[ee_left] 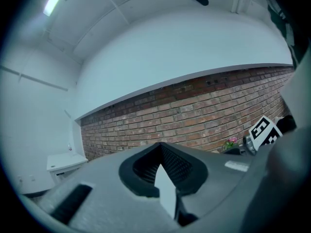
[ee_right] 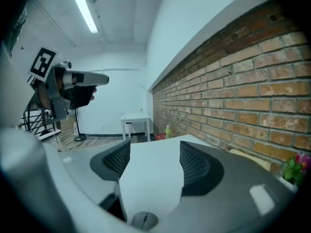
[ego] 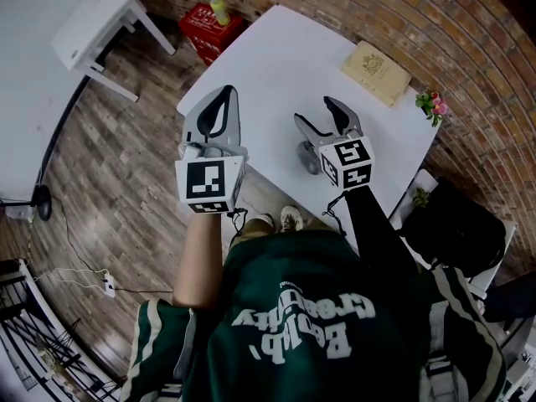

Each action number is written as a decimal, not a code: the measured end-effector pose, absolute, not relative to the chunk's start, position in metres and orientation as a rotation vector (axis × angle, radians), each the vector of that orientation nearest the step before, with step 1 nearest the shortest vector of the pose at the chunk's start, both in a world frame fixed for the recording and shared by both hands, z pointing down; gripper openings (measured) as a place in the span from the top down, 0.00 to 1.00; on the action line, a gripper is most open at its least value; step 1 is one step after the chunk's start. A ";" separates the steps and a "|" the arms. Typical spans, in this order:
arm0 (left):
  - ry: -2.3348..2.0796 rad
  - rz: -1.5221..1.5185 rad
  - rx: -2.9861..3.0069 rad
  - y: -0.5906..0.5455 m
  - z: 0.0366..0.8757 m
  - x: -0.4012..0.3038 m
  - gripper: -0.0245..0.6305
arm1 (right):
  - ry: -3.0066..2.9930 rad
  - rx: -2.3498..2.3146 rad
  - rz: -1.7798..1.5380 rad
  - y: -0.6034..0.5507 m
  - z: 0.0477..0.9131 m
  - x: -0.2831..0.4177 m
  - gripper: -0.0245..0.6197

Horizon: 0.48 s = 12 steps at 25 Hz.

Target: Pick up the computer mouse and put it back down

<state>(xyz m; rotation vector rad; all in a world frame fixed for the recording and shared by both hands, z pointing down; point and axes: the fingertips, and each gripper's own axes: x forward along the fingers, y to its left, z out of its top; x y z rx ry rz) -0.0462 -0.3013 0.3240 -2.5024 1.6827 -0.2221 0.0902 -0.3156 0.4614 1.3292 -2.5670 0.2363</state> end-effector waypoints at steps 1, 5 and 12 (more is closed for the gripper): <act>1.681 -0.221 -2.502 -0.302 0.324 -0.046 0.95 | -2.583 1.337 0.206 -0.317 0.450 0.090 0.45; 1.668 -0.225 -2.496 -0.309 0.321 -0.046 0.95 | -2.635 1.370 0.102 -0.322 0.407 0.091 0.45; 1.650 -0.212 -2.489 -0.317 0.312 -0.041 0.95 | -2.734 1.383 -0.005 -0.317 0.356 0.089 0.44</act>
